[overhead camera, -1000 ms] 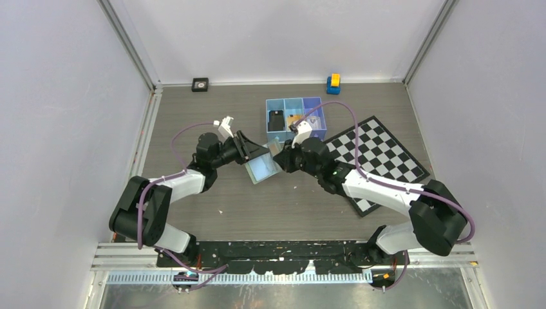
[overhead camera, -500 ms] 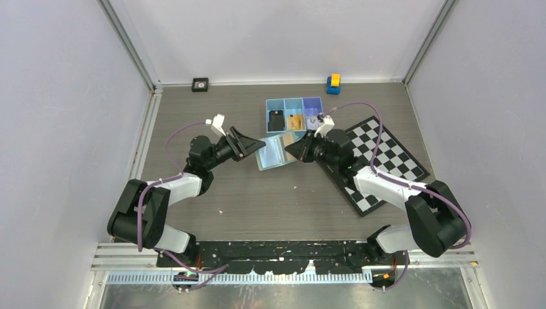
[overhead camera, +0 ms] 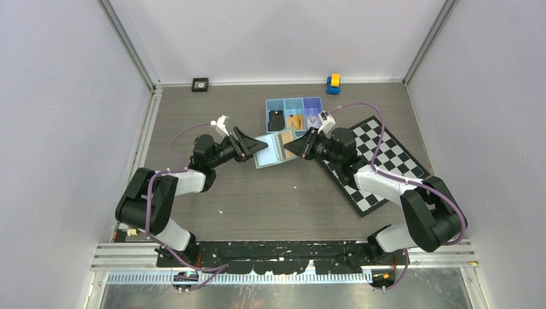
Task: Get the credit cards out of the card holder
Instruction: Remove the credit card from the card holder.
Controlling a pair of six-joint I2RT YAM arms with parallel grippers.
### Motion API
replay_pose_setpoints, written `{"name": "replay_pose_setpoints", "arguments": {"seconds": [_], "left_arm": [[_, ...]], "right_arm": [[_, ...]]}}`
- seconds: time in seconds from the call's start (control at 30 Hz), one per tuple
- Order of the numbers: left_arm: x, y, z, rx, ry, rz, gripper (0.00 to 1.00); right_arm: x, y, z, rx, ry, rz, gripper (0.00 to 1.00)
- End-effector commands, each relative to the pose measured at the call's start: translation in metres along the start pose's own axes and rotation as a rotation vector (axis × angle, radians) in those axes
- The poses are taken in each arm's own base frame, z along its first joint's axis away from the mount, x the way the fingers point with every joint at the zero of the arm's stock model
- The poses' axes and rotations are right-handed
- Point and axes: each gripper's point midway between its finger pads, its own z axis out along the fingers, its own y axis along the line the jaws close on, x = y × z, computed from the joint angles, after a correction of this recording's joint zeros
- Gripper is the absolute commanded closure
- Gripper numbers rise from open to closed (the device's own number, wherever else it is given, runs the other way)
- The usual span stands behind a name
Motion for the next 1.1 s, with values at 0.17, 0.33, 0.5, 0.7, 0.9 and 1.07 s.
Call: {"name": "replay_pose_setpoints", "arguments": {"seconds": [0.17,0.33,0.5,0.7,0.9,1.07], "left_arm": [[-0.004,-0.023,0.009,0.096,0.033,0.036,0.75],[-0.006,-0.034,0.006,0.139,0.013,0.057,0.96],[-0.008,-0.049,0.0,0.194,-0.012,0.094,1.0],[-0.009,-0.054,-0.003,0.202,-0.021,0.114,1.0],[-0.009,-0.053,-0.002,0.197,-0.018,0.117,1.0],[-0.009,-0.05,-0.001,0.191,-0.014,0.117,1.0]], "right_arm": [[-0.009,0.037,0.002,-0.187,-0.019,0.008,1.0],[-0.004,0.029,0.01,-0.181,0.019,0.052,0.89],[-0.006,0.015,0.016,-0.203,0.037,0.144,0.8],[-0.008,-0.015,0.023,-0.155,0.048,0.261,0.57],[-0.009,-0.013,0.021,-0.16,0.052,0.242,0.36],[-0.007,-0.002,0.017,-0.15,0.056,0.147,0.27]]}}
